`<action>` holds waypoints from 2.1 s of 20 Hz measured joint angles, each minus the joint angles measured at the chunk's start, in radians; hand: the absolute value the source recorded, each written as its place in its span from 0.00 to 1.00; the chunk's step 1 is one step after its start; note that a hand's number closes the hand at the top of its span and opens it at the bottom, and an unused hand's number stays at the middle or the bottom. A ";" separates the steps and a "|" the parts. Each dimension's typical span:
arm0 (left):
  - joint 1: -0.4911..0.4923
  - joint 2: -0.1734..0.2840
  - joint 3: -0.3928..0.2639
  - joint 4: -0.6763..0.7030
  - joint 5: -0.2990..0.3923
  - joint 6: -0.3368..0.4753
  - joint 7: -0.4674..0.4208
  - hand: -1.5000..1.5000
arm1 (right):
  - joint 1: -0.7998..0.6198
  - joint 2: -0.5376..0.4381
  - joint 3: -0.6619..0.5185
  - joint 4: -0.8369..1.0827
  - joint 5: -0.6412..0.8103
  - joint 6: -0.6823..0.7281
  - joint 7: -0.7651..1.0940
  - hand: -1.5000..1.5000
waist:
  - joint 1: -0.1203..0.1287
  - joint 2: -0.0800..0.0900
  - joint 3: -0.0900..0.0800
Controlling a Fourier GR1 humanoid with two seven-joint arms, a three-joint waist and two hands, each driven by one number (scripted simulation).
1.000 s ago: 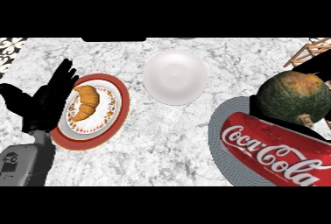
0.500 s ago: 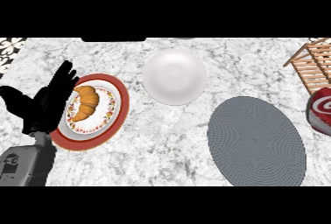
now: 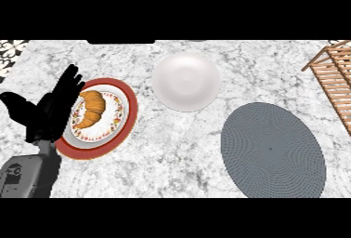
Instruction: Pick the squash from the placemat and place it in the tiered shelf
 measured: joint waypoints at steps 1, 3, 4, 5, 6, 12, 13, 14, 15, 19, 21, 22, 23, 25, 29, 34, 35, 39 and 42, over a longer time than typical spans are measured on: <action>0.016 -0.005 -0.006 -0.019 -0.004 0.002 0.000 0.50 | 0.016 -0.017 -0.033 0.030 -0.016 -0.007 -0.033 1.00 | 0.002 0.000 0.000; -0.003 -0.004 0.001 -0.005 -0.002 0.000 0.004 0.50 | 0.062 -0.032 -0.079 0.056 -0.044 -0.022 -0.090 1.00 | 0.002 0.001 0.000; 0.005 -0.008 0.000 -0.006 -0.005 0.001 -0.002 0.50 | 0.079 -0.043 -0.095 0.069 -0.057 -0.029 -0.111 1.00 | 0.003 0.001 0.000; 0.008 0.000 0.009 -0.006 0.002 -0.010 -0.001 0.50 | 0.094 -0.049 -0.108 0.071 -0.074 -0.029 -0.118 1.00 | 0.004 0.001 0.000; 0.012 -0.006 0.003 -0.021 -0.002 -0.005 0.009 0.50 | 0.105 -0.059 -0.121 0.095 -0.082 -0.041 -0.140 1.00 | 0.005 0.001 0.000; 0.014 0.001 0.019 -0.024 0.004 -0.024 0.006 0.50 | 0.180 -0.099 -0.177 0.189 -0.132 -0.087 -0.250 1.00 | 0.007 0.001 0.000; 0.011 0.001 0.021 -0.017 0.004 -0.026 0.003 0.50 | 0.203 -0.103 -0.197 0.200 -0.146 -0.088 -0.277 1.00 | 0.006 0.001 0.000; 0.016 0.009 0.026 -0.034 0.010 -0.033 0.016 0.50 | 0.213 -0.113 -0.204 0.228 -0.147 -0.097 -0.304 1.00 | 0.007 0.001 0.000; 0.022 0.008 0.027 -0.041 0.009 -0.035 0.018 0.50 | 0.224 -0.116 -0.205 0.237 -0.152 -0.106 -0.314 1.00 | 0.008 0.001 0.000; 0.019 -0.005 0.019 -0.029 -0.004 -0.032 0.006 0.50 | 0.234 -0.139 -0.227 0.328 -0.134 -0.163 -0.336 0.00 | 0.010 0.003 0.000; 0.033 -0.008 0.015 -0.050 -0.006 -0.032 0.010 0.50 | 0.229 -0.154 -0.231 0.391 -0.101 -0.219 -0.362 0.00 | 0.013 0.003 0.000; 0.016 -0.009 0.017 -0.030 -0.011 -0.028 0.008 0.50 | 0.227 -0.162 -0.235 0.431 -0.094 -0.247 -0.392 0.00 | 0.012 0.004 0.000; 0.014 -0.008 0.018 -0.027 -0.010 -0.030 0.007 0.50 | 0.224 -0.166 -0.237 0.465 -0.087 -0.279 -0.419 0.00 | 0.012 0.004 0.000; 0.021 -0.018 0.012 -0.034 -0.015 -0.026 0.005 0.50 | 0.213 -0.166 -0.240 0.504 -0.082 -0.338 -0.458 0.00 | 0.013 0.003 0.000; 0.011 -0.018 0.017 -0.014 -0.017 -0.030 -0.007 0.50 | 0.175 -0.219 -0.264 0.604 -0.108 -0.413 -0.540 0.00 | 0.012 0.003 0.000; 0.013 -0.025 0.015 -0.032 -0.025 -0.019 0.014 0.50 | 0.169 -0.300 -0.314 0.711 -0.191 -0.422 -0.614 0.00 | 0.010 0.002 0.000; 0.005 -0.026 0.017 -0.018 -0.026 -0.019 0.009 0.50 | 0.176 -0.308 -0.319 0.710 -0.218 -0.390 -0.605 0.00 | 0.007 0.002 0.000; 0.018 -0.013 0.032 -0.034 -0.012 -0.030 0.020 0.50 | 0.218 -0.370 -0.397 0.759 -0.349 -0.229 -0.564 0.00 | -0.001 -0.002 -0.001; 0.025 -0.023 0.031 -0.016 -0.019 -0.025 -0.004 0.50 | 0.269 -0.433 -0.484 0.801 -0.439 -0.121 -0.542 0.00 | -0.009 -0.002 -0.001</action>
